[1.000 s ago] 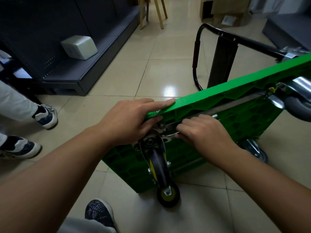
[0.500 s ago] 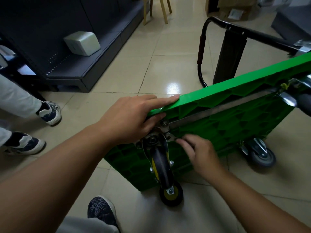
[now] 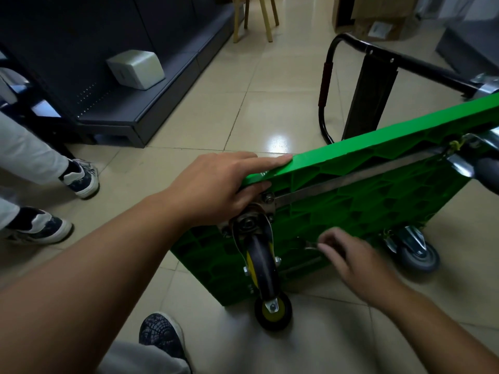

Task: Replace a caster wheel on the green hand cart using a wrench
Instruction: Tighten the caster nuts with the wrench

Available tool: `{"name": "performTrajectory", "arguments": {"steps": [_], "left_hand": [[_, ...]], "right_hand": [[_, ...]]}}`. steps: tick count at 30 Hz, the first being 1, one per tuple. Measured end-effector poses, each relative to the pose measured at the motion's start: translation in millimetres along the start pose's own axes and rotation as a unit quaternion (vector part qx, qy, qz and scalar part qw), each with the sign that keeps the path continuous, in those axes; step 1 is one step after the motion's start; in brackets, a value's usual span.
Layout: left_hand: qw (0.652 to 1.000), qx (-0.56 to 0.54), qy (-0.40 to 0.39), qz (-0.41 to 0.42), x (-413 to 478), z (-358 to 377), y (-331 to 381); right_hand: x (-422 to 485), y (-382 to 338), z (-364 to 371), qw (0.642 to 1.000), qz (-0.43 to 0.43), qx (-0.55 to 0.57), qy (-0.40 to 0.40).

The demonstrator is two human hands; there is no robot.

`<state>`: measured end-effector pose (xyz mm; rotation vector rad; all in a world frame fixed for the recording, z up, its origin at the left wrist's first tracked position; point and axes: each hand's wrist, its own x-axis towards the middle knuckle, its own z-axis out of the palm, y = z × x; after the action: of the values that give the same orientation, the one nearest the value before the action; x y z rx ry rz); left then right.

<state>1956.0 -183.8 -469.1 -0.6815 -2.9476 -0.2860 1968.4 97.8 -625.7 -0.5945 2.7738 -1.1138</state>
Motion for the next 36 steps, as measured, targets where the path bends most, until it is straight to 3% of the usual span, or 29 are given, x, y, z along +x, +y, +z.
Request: {"name": "performTrajectory", "arguments": {"steps": [2, 6, 10, 14, 19, 22, 25, 28, 30, 32, 36], "left_hand": [[1.0, 0.004, 0.001, 0.0, 0.5, 0.2, -0.3], [1.0, 0.005, -0.001, 0.003, 0.2, 0.6, 2.1], [1.0, 0.003, -0.006, 0.005, 0.3, 0.9, 1.4], [1.0, 0.011, -0.004, 0.006, 1.4, 2.3, -0.3], [1.0, 0.01, -0.002, 0.004, 0.4, 3.6, -0.4], [1.0, 0.012, 0.002, 0.004, 0.7, 3.5, -0.3], [1.0, 0.009, 0.009, 0.004, 0.7, 2.5, -0.3], [1.0, 0.011, 0.016, 0.009, 1.0, 3.4, 0.3], [1.0, 0.01, 0.016, 0.012, 0.5, 3.6, 0.3], [1.0, 0.01, 0.014, 0.013, -0.9, 2.6, 0.4], [1.0, 0.003, 0.0, 0.007, -0.9, 1.1, 1.2]], "right_hand": [[10.3, -12.9, -24.6, 0.992, -0.093, -0.087, 0.016], [33.0, -55.5, -48.9, 0.943, -0.239, -0.219, 0.078], [48.1, -72.9, -47.8, 0.92, -0.275, -0.261, 0.1], [53.0, -64.0, -36.1, 0.923, -0.273, -0.251, 0.102], [45.3, -37.0, -3.0, 0.955, -0.202, -0.148, 0.159], [36.1, -29.9, 28.7, 0.983, -0.088, 0.056, 0.152], [26.2, -45.4, 68.3, 0.936, 0.072, 0.318, 0.131], [16.4, -63.1, 95.6, 0.869, 0.14, 0.462, 0.108], [10.9, -64.3, 98.4, 0.858, 0.144, 0.482, 0.105], [6.2, -54.4, 90.2, 0.871, 0.137, 0.457, 0.113], [-0.6, -23.6, 50.6, 0.962, 0.1, 0.232, 0.105]]}}
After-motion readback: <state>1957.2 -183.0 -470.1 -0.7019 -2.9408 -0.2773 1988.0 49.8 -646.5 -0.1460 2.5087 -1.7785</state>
